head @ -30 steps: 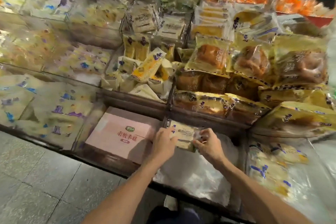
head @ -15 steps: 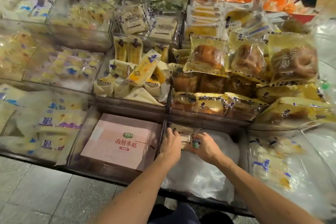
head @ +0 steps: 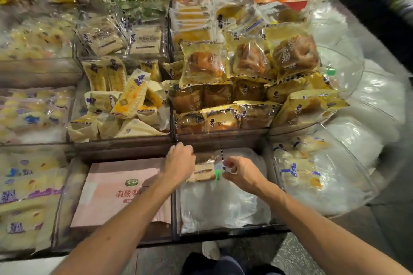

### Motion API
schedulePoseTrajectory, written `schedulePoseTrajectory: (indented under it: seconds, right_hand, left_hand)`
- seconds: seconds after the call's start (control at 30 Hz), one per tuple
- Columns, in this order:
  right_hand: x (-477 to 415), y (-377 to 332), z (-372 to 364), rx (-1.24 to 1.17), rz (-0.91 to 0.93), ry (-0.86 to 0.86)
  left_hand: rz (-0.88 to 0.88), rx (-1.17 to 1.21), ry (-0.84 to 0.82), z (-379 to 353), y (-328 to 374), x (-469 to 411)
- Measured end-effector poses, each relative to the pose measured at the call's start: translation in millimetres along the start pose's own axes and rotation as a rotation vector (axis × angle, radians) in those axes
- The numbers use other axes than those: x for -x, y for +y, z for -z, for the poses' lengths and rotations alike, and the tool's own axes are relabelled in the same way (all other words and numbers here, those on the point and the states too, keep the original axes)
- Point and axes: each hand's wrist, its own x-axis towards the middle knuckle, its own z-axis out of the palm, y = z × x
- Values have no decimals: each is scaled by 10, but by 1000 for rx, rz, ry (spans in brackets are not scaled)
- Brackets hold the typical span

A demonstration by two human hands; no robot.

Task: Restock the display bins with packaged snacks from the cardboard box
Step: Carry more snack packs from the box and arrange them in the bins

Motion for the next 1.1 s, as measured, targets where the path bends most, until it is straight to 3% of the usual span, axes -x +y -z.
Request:
schedulePoseTrajectory:
  seconds: [0.1,0.17,0.3,0.43,0.53,0.7,0.93,1.1]
  right_hand:
    - [342,31,219,-52,27,101]
    - [684,119,420,-66,8,210]
    - [1661,562,731,-117,-118,450]
    - [3024,1261,659,-182,-317,687]
    - [4145,1784,445,-240,-516,808]
    - [5768,2487,107,-258,-856,975]
    - [7200,3404,-129,-408,-1217,1104]
    - [7842,4301,-117,-494,-1406,1084]
  left_hand:
    - [-19,106,9,344,175,42]
    - [-130,121,28,533,468,128]
    - [-444,123,27,659,1433,498]
    - [-843,145,-107,404,2730,1367]
    - [-1114,148,-243,-67,3647,2266]
    - [-1341,31,-539,-1202,4843,3465]
    - [-1397,-64,-843,-2678,6027,4654]
    - [-1471,-143,-945,-3507,6983,5152]
